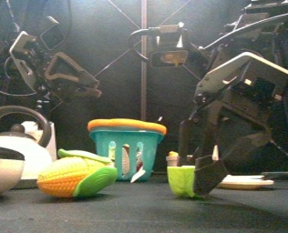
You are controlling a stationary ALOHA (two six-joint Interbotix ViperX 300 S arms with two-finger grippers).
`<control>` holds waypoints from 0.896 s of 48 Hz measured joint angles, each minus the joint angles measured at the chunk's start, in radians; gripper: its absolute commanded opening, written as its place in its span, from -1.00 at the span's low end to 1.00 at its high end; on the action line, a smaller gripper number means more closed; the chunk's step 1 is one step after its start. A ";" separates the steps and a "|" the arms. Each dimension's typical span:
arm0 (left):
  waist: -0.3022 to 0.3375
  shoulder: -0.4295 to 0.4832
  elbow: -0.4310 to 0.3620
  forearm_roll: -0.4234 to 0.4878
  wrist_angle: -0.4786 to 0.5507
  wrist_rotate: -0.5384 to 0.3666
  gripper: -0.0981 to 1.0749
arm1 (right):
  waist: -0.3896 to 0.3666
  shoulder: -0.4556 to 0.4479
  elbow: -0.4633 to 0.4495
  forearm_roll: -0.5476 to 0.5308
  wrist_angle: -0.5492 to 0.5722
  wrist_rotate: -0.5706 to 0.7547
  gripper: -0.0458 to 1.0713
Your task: Grab starfruit bottom
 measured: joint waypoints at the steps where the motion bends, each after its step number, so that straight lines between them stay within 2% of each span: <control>1: -0.002 0.000 0.000 0.000 0.000 0.002 0.47 | -0.002 0.002 -0.002 0.000 0.000 0.000 0.93; 10: -0.002 0.000 0.000 0.000 0.000 0.002 0.47 | -0.005 0.006 -0.002 -0.003 -0.008 0.000 0.81; 20: -0.002 0.000 0.002 0.000 0.000 0.002 0.47 | -0.005 0.006 0.000 -0.002 -0.011 0.000 0.42; 25: -0.002 0.000 0.002 0.000 0.000 0.000 0.47 | -0.008 0.006 -0.002 -0.003 -0.006 0.000 0.30; 43: -0.002 0.000 0.002 -0.002 0.000 0.000 0.47 | -0.014 -0.014 -0.009 -0.009 0.020 0.000 0.25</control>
